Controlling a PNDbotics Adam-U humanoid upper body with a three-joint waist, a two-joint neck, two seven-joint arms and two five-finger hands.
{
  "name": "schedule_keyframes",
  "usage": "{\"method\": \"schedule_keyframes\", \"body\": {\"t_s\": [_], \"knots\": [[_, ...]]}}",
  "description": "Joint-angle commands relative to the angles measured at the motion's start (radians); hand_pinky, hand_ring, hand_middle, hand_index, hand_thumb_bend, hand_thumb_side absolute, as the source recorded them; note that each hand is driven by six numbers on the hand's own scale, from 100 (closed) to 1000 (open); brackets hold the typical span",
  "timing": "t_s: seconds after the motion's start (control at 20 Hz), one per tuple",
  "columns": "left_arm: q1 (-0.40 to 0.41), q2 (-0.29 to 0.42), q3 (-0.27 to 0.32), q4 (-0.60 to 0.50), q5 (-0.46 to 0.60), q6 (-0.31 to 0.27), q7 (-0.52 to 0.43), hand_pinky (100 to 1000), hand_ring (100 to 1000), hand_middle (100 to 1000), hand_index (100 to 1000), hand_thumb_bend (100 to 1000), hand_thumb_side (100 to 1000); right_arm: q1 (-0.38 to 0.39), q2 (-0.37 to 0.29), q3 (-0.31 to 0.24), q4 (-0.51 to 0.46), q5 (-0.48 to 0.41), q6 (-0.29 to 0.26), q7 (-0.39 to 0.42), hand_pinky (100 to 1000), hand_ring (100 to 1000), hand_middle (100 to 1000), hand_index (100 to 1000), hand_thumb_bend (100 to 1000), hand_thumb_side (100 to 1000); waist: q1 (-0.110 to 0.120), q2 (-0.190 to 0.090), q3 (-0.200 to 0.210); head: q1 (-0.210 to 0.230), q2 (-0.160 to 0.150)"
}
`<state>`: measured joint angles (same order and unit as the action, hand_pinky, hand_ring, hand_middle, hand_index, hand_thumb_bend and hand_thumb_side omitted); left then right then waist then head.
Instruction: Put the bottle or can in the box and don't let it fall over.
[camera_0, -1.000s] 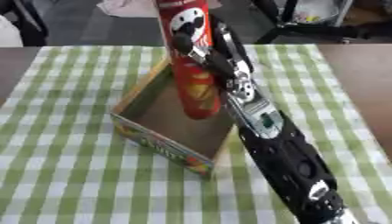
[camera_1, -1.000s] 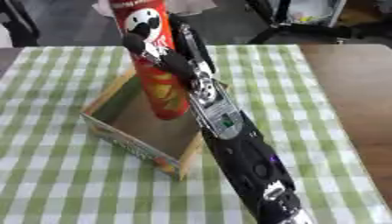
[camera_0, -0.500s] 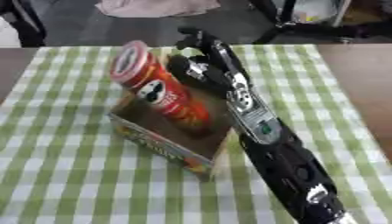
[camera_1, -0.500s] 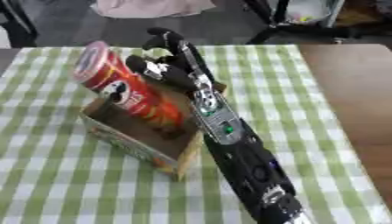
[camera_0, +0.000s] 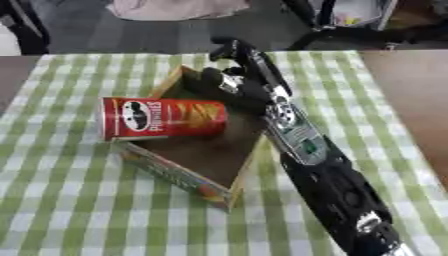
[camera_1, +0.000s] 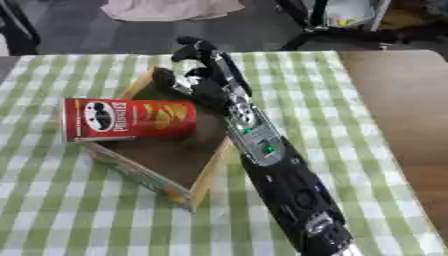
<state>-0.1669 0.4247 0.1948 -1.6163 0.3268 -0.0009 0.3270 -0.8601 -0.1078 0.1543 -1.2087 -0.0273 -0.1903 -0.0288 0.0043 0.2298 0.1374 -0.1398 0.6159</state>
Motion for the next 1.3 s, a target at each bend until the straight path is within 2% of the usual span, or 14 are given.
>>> {"method": "schedule_keyframes", "body": {"t_s": [0.05, 0.3, 0.6, 0.85, 1.3], "knots": [[-0.002, 0.028, 0.013, -0.021, -0.002, -0.003, 0.005, 1000, 667, 709, 766, 215, 688, -0.021, -0.026, -0.012, -0.039, -0.006, 0.014, -0.005, 471, 770, 831, 564, 1000, 541, 0.007, -0.022, -0.001, 0.004, -0.009], [0.002, 0.030, 0.014, -0.020, -0.002, -0.003, 0.006, 1000, 667, 709, 767, 215, 688, -0.023, -0.048, -0.036, -0.078, -0.030, 0.042, -0.012, 481, 776, 841, 596, 1000, 541, 0.009, -0.027, -0.008, 0.007, -0.010], [0.012, 0.032, 0.017, -0.017, -0.005, -0.004, 0.009, 1000, 666, 710, 767, 215, 687, -0.012, -0.109, -0.077, -0.115, -0.059, 0.081, -0.016, 494, 791, 861, 636, 1000, 541, 0.015, -0.033, -0.020, 0.012, -0.008], [0.019, 0.036, 0.020, -0.016, -0.006, -0.006, 0.012, 1000, 666, 710, 767, 216, 686, 0.003, -0.169, -0.112, -0.135, -0.057, 0.097, -0.030, 498, 800, 872, 663, 1000, 541, 0.021, -0.038, -0.031, 0.014, -0.006], [0.030, 0.040, 0.025, -0.017, -0.009, -0.008, 0.018, 1000, 669, 711, 768, 218, 684, 0.026, -0.230, -0.176, -0.137, -0.037, 0.109, -0.069, 503, 815, 900, 696, 1000, 541, 0.030, -0.045, -0.046, 0.020, -0.003]]}}
